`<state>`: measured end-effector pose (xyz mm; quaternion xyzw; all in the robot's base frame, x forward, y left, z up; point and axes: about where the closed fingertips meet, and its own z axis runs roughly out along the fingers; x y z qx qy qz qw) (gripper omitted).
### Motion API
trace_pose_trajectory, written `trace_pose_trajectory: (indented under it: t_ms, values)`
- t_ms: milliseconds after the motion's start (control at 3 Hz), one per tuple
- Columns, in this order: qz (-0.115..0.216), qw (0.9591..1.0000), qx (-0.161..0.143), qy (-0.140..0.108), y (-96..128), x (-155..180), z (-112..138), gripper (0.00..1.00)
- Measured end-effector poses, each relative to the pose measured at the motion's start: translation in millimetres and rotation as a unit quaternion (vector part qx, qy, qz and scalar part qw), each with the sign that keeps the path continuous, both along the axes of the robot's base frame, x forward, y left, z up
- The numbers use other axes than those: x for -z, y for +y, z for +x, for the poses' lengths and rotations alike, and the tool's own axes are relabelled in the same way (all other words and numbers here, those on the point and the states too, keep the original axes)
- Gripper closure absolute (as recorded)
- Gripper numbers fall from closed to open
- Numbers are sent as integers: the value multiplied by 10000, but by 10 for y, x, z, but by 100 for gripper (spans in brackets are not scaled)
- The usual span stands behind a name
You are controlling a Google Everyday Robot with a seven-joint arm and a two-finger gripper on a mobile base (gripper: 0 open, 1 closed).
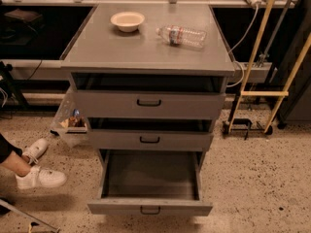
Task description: Pick water bottle from bottom drawer and place on counter
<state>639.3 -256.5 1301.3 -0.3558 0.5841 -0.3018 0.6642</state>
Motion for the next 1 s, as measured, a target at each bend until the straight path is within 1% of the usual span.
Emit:
trace_pose_trajectory:
  t_ms: [333,667,1000]
  values:
    - [0,10000,-1,0,0,0,0,0]
    - [-33,9994,-282,206,66,41,-47,0]
    - [-120,9963,-802,270,15,-266,-478,0]
